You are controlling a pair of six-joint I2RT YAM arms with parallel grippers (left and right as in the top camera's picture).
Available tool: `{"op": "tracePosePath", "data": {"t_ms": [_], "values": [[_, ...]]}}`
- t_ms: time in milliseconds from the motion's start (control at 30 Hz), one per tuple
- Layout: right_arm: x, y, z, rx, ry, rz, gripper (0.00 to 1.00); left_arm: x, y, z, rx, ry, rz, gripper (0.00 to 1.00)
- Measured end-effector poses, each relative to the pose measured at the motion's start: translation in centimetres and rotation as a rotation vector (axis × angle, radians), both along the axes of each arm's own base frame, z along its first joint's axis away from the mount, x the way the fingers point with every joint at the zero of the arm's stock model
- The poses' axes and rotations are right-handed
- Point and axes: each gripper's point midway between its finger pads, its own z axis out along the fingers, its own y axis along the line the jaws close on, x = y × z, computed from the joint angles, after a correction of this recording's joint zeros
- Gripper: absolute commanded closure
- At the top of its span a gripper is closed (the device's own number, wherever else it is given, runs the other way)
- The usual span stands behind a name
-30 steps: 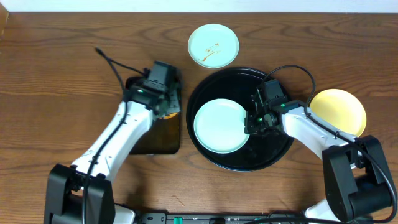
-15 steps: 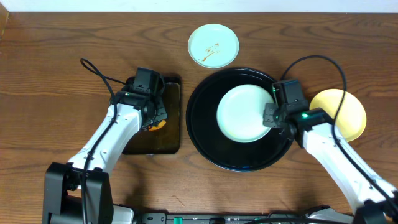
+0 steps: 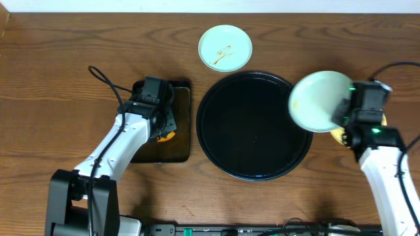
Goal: Clean dirty plates on tray and stack at the side
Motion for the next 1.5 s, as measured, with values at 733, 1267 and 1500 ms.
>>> {"op": "tracePosePath", "data": {"t_ms": [733,1267,1500], "values": [[-4.7,-11.2,-3.7,0.080,0.077,-0.366,0.81,0.0,0.0,0.0,0.006,-0.001,-0.025,0.88],[-3.1,-5.0,-5.0,0.341,0.115,-0.111,0.68,0.0,0.0,0.0,0.007,-0.001,-0.025,0.88],[-5.6,-6.8,-5.5,0.246,0.210,-0.228,0.60,0.0,0.0,0.0,0.007,-0.001,-0.025,0.88]]}}
